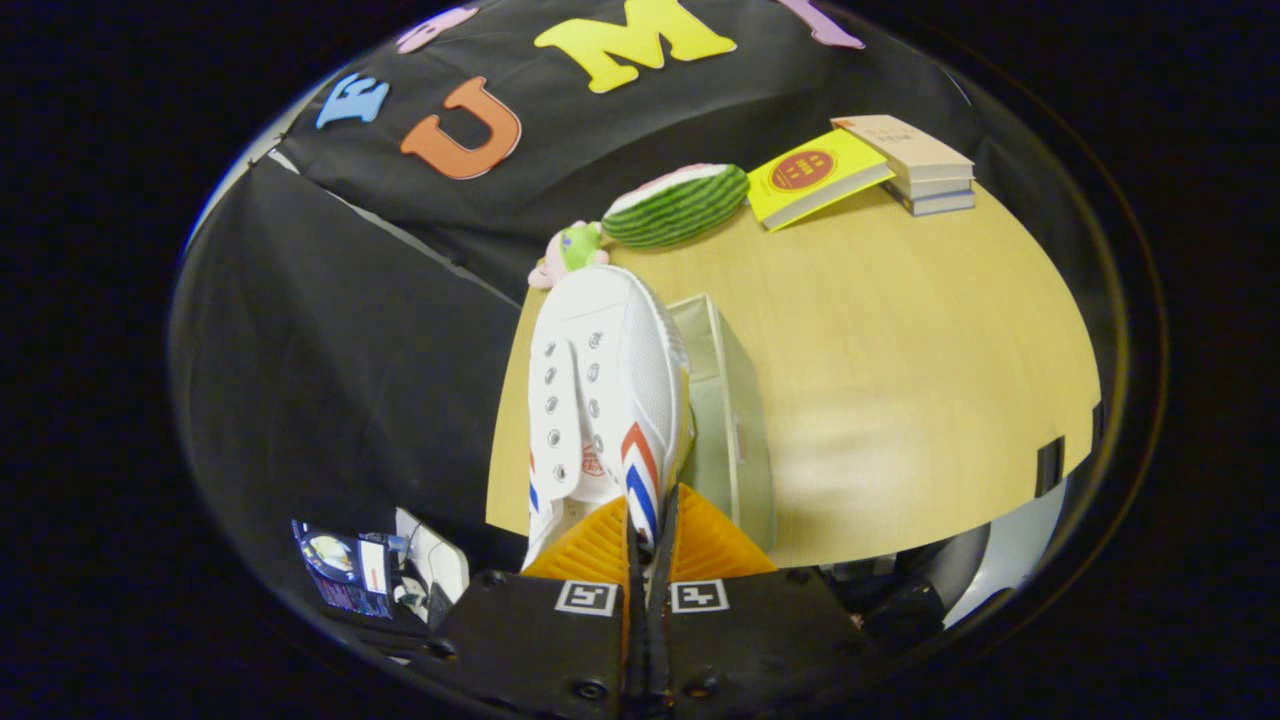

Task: Open the storage box then place both shoes into the box .Put the left shoe in first, then the right shoe, with the right side of both shoes facing outward in a uniform manner.

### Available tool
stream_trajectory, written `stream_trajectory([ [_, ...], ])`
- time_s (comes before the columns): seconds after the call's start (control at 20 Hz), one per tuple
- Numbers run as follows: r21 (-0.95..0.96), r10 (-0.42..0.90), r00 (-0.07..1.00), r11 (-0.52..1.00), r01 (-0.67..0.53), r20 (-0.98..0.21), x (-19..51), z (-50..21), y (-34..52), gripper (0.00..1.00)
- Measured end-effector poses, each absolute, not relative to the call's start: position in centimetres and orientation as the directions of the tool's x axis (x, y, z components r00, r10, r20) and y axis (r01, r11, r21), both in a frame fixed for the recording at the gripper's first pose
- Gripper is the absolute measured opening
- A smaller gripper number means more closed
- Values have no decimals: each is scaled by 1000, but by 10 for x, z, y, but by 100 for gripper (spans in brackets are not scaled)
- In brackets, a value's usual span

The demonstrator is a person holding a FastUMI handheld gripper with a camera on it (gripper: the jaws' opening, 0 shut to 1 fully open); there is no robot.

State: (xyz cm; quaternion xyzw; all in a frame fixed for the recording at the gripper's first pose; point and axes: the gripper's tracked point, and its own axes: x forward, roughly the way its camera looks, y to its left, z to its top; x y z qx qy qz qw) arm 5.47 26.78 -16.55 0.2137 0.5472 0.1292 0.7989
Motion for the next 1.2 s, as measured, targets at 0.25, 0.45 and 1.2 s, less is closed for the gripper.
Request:
stream_trajectory([
  [0.25,453,404,329,888,84,-853,65,-203,274,7],
  [0.45,426,378,320,900,94,-869,68,-212,273,10],
  [1.2,429,399,306,903,33,-864,59,-230,291,36],
])
